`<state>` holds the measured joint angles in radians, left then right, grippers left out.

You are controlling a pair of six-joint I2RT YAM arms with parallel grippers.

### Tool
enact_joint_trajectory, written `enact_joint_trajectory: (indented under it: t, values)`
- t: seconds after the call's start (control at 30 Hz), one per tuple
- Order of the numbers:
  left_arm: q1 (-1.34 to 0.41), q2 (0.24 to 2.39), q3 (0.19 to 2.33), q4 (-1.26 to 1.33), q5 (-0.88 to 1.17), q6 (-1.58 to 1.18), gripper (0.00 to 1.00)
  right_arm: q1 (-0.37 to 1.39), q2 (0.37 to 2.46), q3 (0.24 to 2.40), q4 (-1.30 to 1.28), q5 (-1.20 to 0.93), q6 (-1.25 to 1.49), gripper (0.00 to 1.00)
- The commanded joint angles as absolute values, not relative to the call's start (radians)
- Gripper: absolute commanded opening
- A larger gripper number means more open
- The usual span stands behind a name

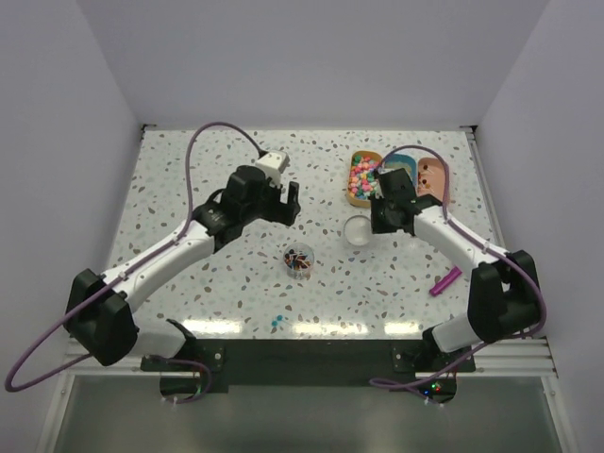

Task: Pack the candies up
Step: Pick up the bottle lid at the center of the board.

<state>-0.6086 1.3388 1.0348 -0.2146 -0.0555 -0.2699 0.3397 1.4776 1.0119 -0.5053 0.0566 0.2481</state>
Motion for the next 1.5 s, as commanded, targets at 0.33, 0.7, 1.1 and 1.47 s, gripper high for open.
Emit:
enact_joint_trajectory:
  t: [0.33, 0.7, 1.1, 1.47]
  values:
    - [-0.856, 1.583, 1.27, -0.316, -0.221, -0.296, 0.64, 0.488, 1.394, 1.034, -0.361, 0.052, 0.347, 0.0]
    - [-0.876, 1.67, 1.302, -0.273, -0.229, -0.356, 0.5, 0.503, 1.379, 0.992, -0.337, 0.044, 0.36, 0.0]
    - [-0.876, 1.729, 1.308, -0.23, -0.239, -0.383, 0.37, 0.505, 1.359, 0.96, -0.299, 0.015, 0.385, 0.0]
    - [-0.879, 1.744, 1.308, -0.23, -0.256, -0.376, 0.0, 0.509, 1.351, 0.948, -0.284, 0.003, 0.388, 0.01]
